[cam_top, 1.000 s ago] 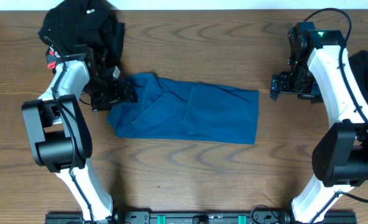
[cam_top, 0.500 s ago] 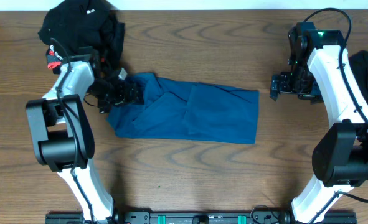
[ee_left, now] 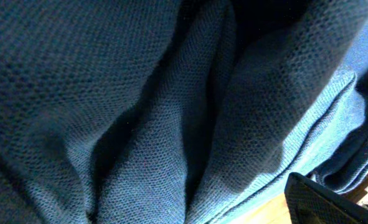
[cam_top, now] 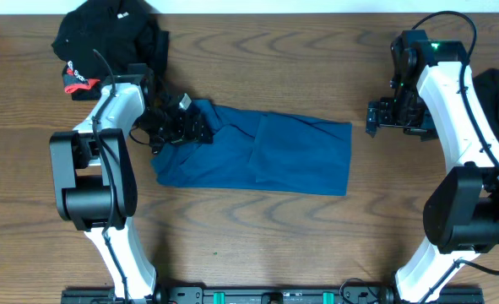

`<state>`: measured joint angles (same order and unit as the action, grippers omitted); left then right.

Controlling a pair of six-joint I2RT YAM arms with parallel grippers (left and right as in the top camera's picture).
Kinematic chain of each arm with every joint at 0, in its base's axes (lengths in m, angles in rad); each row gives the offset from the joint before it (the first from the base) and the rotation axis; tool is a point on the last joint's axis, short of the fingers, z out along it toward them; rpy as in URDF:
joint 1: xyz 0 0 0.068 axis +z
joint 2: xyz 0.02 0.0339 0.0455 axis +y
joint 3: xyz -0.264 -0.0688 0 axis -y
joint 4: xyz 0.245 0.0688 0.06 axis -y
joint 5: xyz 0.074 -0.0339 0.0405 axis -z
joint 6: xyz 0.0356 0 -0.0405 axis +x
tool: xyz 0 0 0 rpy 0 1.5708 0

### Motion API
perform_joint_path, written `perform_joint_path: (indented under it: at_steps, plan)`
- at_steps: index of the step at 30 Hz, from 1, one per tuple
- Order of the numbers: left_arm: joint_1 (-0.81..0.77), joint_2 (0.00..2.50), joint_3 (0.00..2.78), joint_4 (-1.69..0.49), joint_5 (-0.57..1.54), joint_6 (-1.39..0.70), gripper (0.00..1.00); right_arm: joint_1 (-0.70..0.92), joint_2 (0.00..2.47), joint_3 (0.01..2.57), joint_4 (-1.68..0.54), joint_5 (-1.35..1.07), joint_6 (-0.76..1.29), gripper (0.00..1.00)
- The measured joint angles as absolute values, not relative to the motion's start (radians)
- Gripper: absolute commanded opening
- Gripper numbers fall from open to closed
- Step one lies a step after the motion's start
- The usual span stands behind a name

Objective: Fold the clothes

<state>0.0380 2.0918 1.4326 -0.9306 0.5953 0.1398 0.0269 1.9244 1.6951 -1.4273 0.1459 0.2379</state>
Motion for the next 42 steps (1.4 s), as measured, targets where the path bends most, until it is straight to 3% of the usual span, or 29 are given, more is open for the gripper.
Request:
perform_joint_path:
  at_steps: [8, 11, 14, 18, 22, 23, 31, 42]
  plan:
    - [0.037, 2.095, 1.433, -0.929, 0.593, 0.139, 1.0, 0.029, 1.924, 1.695, -1.425, 0.146, 0.238, 0.99]
    - [0.037, 2.099, 1.434, -0.931, 0.594, 0.138, 0.86, 0.034, 1.924, 1.695, -1.425, 0.146, 0.238, 0.99]
    - [0.037, 2.108, 1.435, -0.929, 0.591, 0.141, 0.63, 0.037, 1.924, 1.695, -1.425, 0.146, 0.238, 0.99]
    - [0.037, 2.118, 1.433, -0.928, 0.567, 0.152, 0.5, 0.038, 1.924, 1.698, -1.424, 0.146, 0.238, 0.99]
    - [0.037, 2.125, 1.43, -0.922, 0.543, 0.153, 0.08, 0.039, 1.924, 1.699, -1.425, 0.146, 0.238, 0.99]
    - [0.037, 2.132, 1.43, -0.921, 0.54, 0.153, 0.06, 0.039, 1.924, 1.699, -1.425, 0.146, 0.238, 0.99]
    - [0.025, 2.133, 1.448, -0.943, 0.495, 0.117, 0.06, 0.039, 1.924, 1.699, -1.425, 0.145, 0.238, 0.99]
    - [0.021, 1.973, 1.457, -0.989, 0.224, 0.025, 0.06, 0.039, 1.924, 1.699, -1.424, 0.145, 0.238, 0.99]
